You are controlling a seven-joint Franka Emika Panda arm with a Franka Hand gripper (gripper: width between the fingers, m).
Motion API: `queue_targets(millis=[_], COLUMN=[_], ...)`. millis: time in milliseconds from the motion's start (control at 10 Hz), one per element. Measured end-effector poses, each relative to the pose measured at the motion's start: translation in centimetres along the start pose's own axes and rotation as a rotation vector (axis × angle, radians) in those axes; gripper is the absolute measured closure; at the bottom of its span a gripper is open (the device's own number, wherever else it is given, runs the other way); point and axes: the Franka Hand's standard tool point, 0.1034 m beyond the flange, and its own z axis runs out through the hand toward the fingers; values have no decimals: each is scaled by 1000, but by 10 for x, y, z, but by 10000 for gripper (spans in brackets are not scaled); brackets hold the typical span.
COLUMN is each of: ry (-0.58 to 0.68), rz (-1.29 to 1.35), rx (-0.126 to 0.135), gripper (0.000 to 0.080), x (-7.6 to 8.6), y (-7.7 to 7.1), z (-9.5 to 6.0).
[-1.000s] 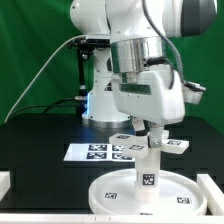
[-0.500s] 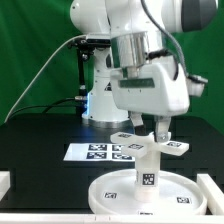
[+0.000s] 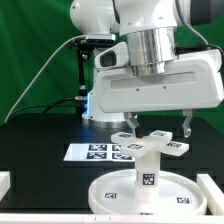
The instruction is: Assemble round table
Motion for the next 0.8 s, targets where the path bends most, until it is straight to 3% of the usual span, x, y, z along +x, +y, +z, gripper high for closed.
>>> queue_targets(millis=[200,500,600,800], ry=[1,-30,-43,-53], rz=[-168,-716,-842,-957], rx=[-11,-137,-156,-157], gripper=[151,151,151,151], x=[1,5,4,5], y=[3,12,13,15], z=[-1,-6,-3,-4])
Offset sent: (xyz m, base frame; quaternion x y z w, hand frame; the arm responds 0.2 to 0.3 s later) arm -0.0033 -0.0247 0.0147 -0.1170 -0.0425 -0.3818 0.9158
